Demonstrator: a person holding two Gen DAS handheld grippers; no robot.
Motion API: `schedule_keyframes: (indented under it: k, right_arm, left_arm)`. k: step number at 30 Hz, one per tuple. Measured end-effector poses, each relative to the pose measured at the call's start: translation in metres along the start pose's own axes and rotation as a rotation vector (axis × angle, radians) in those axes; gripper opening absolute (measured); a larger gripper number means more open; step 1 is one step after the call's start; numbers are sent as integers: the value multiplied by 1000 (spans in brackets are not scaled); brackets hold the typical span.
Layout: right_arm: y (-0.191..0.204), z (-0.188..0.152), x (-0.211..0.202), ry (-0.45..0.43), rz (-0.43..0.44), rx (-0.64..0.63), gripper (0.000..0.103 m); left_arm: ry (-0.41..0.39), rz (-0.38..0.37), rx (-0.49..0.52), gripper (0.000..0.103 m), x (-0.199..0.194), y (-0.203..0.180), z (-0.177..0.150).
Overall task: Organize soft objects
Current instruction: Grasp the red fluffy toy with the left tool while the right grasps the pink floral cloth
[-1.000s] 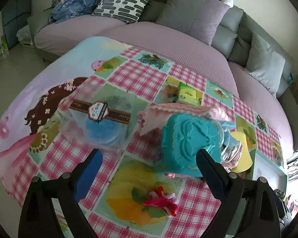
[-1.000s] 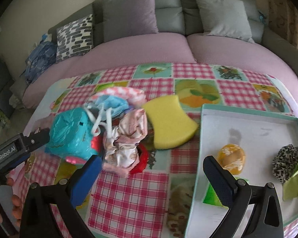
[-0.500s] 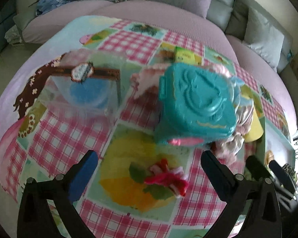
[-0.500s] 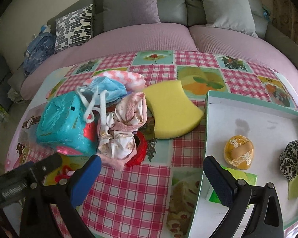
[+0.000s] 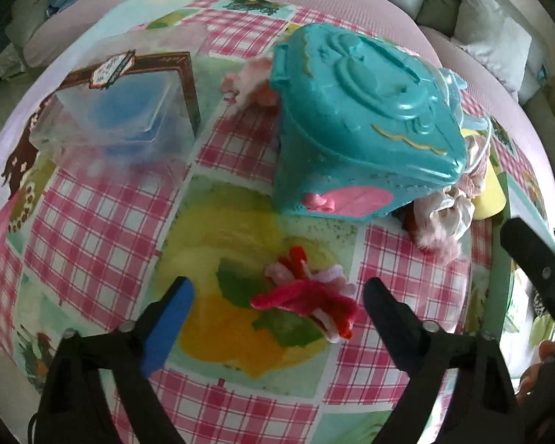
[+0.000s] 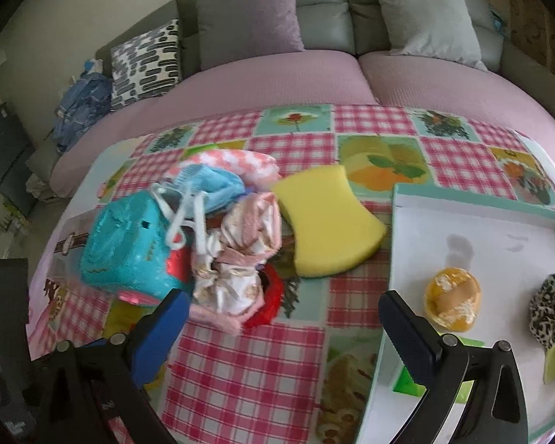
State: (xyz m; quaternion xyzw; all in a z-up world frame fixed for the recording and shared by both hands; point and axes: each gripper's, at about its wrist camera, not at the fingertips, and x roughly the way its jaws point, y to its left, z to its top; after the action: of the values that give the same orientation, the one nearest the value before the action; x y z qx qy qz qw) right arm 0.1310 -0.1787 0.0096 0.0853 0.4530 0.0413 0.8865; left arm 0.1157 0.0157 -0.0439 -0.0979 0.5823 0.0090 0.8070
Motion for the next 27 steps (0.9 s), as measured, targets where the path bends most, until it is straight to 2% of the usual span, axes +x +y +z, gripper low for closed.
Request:
schedule_keyframes:
  k: [2,4,9,15,20,22,26,27]
  right_arm:
    - [4,1,1,-8,12,-12,103]
    - [9,2,3,-9,19,-24,103]
    - [16,3,13,5,31,-43,96]
    - [23,1,26,40,45,-55,86]
    - [32,0,30,45,60,-82,77]
    - [36,0,32,48,66,-88,66]
    - [43,0,36,61,82,-104,55]
    - [45,0,37,59,79,-108,49]
  left_arm:
    - [0,9,14,86,0,-5,-1]
    - [-7,7,27,72,-3,-9,-2]
    - [-25,11,51,49,-5,-17,-2]
    - [-33,-24,-5,47,-7,-11,8]
    - [-50,-21,-58,47,-12,1,13]
    - [-60,-22,-81,47,-16,8,16]
    - [-82,-26,-109,47,-23,17,21]
    - [-85,-28,-114,47,-24,18,22]
